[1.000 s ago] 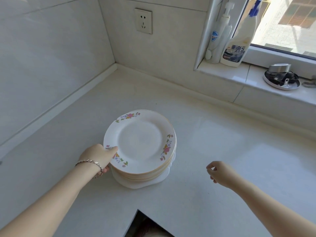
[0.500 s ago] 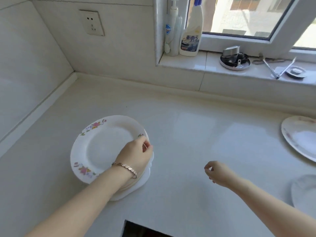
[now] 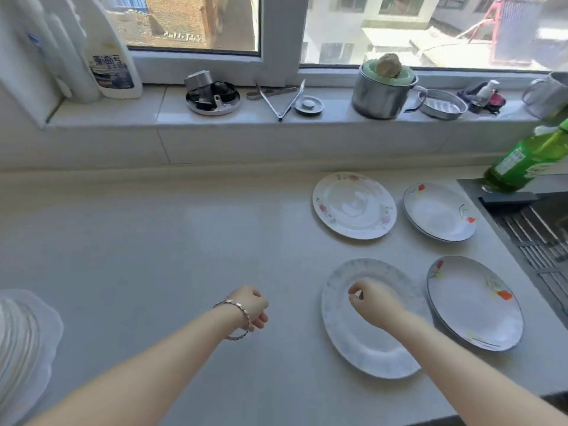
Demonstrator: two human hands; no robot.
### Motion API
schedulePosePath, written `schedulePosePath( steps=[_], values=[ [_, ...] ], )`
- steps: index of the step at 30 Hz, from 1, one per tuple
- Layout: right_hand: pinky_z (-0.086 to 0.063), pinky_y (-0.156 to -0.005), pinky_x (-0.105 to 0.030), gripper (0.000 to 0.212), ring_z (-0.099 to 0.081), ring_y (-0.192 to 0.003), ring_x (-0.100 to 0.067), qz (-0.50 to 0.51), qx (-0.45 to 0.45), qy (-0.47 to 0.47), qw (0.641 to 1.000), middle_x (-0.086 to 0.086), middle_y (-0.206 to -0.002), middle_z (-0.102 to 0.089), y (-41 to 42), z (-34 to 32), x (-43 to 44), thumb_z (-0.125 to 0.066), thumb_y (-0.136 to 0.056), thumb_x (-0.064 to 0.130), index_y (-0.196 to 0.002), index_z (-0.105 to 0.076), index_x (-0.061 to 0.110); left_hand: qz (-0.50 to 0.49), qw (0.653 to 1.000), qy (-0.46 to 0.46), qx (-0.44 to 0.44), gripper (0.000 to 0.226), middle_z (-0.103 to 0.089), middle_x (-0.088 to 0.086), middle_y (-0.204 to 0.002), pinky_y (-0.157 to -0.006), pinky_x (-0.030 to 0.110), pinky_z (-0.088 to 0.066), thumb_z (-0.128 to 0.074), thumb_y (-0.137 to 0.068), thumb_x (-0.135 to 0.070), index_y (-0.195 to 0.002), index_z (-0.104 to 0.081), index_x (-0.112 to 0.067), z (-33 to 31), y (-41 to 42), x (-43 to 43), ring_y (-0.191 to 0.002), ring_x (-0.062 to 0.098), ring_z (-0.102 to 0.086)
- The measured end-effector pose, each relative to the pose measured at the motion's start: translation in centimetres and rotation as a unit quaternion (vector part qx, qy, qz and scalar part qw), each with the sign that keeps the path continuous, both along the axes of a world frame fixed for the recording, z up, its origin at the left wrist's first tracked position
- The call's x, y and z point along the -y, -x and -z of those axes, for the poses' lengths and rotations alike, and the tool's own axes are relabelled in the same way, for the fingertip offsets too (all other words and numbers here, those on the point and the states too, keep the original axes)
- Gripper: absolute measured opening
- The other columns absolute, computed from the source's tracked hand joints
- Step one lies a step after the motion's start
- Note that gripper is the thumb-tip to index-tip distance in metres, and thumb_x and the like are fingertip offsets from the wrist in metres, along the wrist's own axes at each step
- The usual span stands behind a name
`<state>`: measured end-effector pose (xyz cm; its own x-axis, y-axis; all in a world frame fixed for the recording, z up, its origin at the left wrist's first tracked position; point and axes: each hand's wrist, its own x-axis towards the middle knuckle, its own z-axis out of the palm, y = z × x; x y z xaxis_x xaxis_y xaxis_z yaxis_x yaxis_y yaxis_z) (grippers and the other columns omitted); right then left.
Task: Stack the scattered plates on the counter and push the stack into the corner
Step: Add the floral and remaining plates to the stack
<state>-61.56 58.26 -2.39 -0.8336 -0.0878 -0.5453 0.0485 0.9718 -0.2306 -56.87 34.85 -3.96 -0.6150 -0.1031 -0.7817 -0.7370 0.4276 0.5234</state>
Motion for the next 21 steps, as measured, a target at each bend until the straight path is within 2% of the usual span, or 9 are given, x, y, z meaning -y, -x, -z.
schedulePosePath(
  steps=[3,6,8,11,14,16,18,19,21],
  values=[
    [-0.044,-0.077,-0.026,0.033,-0.061,-0.096,-0.023,0.029,0.003,-0.001,1.000,-0.004,-0.110,-0.065,1.4,0.5,-5.8,-0.041,-0.093,0.023,-0.120,-0.058,0.016,-0.014,0.999,-0.023,0.044,0.012,-0.059,0.004,-0.070,-0.054,0.024,-0.044,-0.043,-0.091,-0.014,-0.080,-0.046,-0.013,2.2,1.7,-6.3,-0.056,0.013,-0.057],
    [-0.045,-0.087,-0.027,0.033,-0.059,-0.109,-0.024,0.049,0.014,-0.017,0.999,-0.005,-0.121,-0.063,2.7,0.8,-10.4,-0.042,-0.093,0.024,-0.121,-0.058,0.020,-0.089,0.994,-0.040,0.041,0.015,-0.056,0.004,-0.065,-0.064,0.028,-0.052,-0.056,-0.079,-0.016,-0.066,-0.050,-0.014,3.5,3.4,-11.6,-0.053,0.015,-0.050],
    [-0.044,-0.089,-0.027,0.032,-0.057,-0.113,-0.024,0.056,0.025,-0.017,0.998,-0.004,-0.124,-0.061,3.4,1.1,-12.4,-0.042,-0.093,0.025,-0.120,-0.058,0.020,-0.147,0.988,-0.030,0.036,0.022,-0.051,0.001,-0.062,-0.056,0.021,-0.049,-0.055,-0.087,-0.015,-0.065,-0.051,-0.013,3.7,3.9,-13.6,-0.053,0.014,-0.047],
    [-0.043,-0.084,-0.027,0.031,-0.058,-0.109,-0.025,0.070,0.030,0.008,0.997,-0.005,-0.114,-0.064,4.6,1.9,-14.5,-0.044,-0.092,0.024,-0.117,-0.061,0.018,-0.216,0.976,0.003,0.030,0.033,-0.047,0.002,-0.062,-0.047,0.022,-0.034,-0.047,-0.094,-0.020,-0.062,-0.049,-0.012,3.8,4.0,-14.8,-0.056,0.017,-0.047],
    [-0.044,-0.081,-0.028,0.029,-0.059,-0.105,-0.025,0.078,0.025,0.032,0.996,-0.003,-0.100,-0.063,5.5,2.7,-15.3,-0.044,-0.091,0.020,-0.111,-0.064,0.018,-0.247,0.969,0.012,-0.003,0.027,-0.053,0.003,-0.071,-0.047,0.024,-0.039,-0.045,-0.097,-0.018,-0.074,-0.056,-0.009,4.0,3.7,-14.9,-0.062,0.018,-0.049],
    [-0.045,-0.085,-0.029,0.031,-0.059,-0.107,-0.026,0.079,0.012,0.043,0.996,-0.006,-0.110,-0.067,6.1,3.2,-15.2,-0.041,-0.090,0.015,-0.110,-0.066,0.017,-0.265,0.963,-0.006,-0.051,0.022,-0.056,0.005,-0.076,-0.046,0.017,-0.041,-0.043,-0.097,-0.013,-0.081,-0.057,-0.007,4.3,3.2,-14.9,-0.060,0.014,-0.049],
    [-0.045,-0.091,-0.031,0.034,-0.056,-0.113,-0.026,0.084,0.001,0.048,0.995,-0.008,-0.115,-0.066,6.6,3.5,-14.9,-0.039,-0.090,0.011,-0.112,-0.065,0.016,-0.277,0.956,0.002,-0.093,0.023,-0.057,0.007,-0.076,-0.055,0.022,-0.041,-0.043,-0.096,-0.011,-0.079,-0.057,-0.006,4.2,2.5,-14.8,-0.068,0.019,-0.051],
    [-0.045,-0.093,-0.032,0.035,-0.055,-0.114,-0.027,0.091,-0.002,0.049,0.995,-0.009,-0.115,-0.067,6.9,3.5,-14.8,-0.038,-0.090,0.010,-0.113,-0.065,0.016,-0.295,0.949,0.010,-0.112,0.021,-0.056,0.006,-0.074,-0.058,0.025,-0.040,-0.044,-0.096,-0.011,-0.080,-0.057,-0.006,4.0,2.2,-14.5,-0.074,0.020,-0.051],
    [-0.047,-0.092,-0.033,0.036,-0.058,-0.109,-0.029,0.106,-0.007,0.057,0.993,-0.010,-0.107,-0.068,7.4,3.3,-14.4,-0.037,-0.089,0.009,-0.110,-0.064,0.017,-0.325,0.935,0.022,-0.141,0.018,-0.055,0.000,-0.068,-0.057,0.023,-0.039,-0.045,-0.096,-0.010,-0.083,-0.057,-0.006,3.1,1.8,-13.6,-0.077,0.021,-0.051]
  ],
)
